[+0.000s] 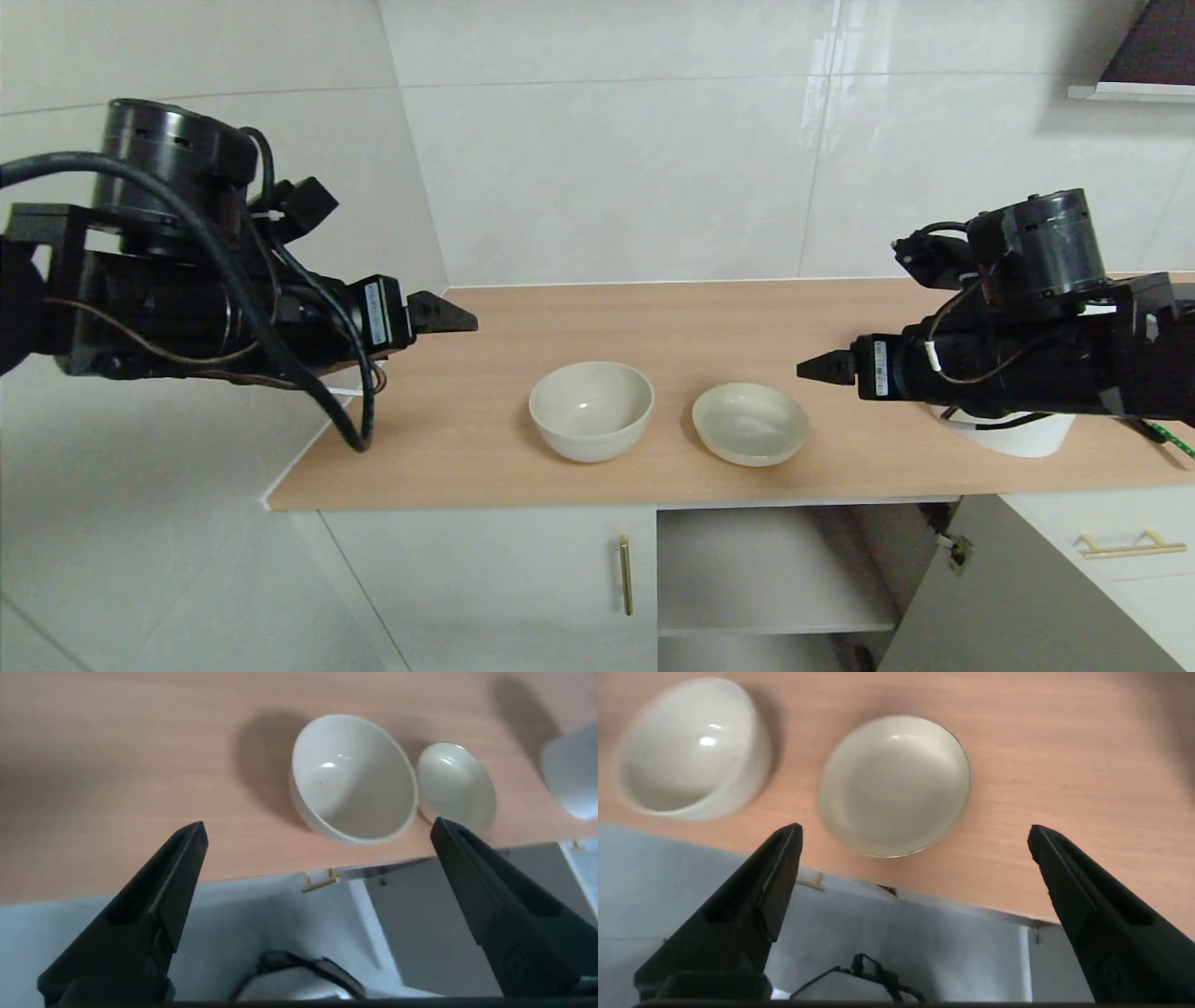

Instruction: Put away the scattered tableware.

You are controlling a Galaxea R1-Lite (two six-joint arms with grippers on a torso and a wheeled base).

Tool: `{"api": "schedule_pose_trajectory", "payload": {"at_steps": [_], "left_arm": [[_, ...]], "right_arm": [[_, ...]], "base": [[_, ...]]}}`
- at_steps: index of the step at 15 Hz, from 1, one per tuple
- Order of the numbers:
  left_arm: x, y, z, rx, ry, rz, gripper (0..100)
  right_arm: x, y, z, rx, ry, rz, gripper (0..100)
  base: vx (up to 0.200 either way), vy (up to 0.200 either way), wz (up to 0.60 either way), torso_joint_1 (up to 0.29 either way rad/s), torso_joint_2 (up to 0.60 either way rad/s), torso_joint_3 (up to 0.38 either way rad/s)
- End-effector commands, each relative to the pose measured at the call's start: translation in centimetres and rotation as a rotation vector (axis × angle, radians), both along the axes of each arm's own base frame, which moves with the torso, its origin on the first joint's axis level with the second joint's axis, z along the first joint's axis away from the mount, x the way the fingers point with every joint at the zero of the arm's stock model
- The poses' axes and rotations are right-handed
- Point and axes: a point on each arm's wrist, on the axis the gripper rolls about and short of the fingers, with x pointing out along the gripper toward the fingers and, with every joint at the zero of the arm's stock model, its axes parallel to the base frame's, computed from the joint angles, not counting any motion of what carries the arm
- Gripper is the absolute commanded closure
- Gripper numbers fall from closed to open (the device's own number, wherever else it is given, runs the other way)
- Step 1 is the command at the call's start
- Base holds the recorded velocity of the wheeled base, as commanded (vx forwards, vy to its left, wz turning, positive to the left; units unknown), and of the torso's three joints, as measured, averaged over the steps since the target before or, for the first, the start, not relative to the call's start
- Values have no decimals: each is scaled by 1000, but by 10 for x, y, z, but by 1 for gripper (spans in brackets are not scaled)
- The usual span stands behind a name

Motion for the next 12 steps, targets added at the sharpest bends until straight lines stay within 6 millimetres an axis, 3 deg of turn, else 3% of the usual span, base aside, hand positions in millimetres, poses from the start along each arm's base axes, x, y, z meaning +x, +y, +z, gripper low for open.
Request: {"api": "schedule_pose_trajectory", "payload": {"at_steps": [1,2,4,7,12], "left_arm": [[29,-17,-24,-18,111,21,0],[34,-21,-28,-11,129,35,0],[59,-43,-55,156,197,178,0],[70,-66,-70,182,216,191,0],[86,-76,-92,189,235,178,0]], "right_arm": [[12,6,-15,-20,41,-5,0],[12,6,-15,-21,41,-7,0],[12,6,-15,-21,39,-8,0],[12,6,-16,-22,41,-8,0],[15,7,-19,-25,51,-11,0]], "base": [[0,0,0,0,0,0],[0,0,0,0,0,0],[0,0,0,0,0,0],[0,0,0,0,0,0],[0,0,0,0,0,0]]}}
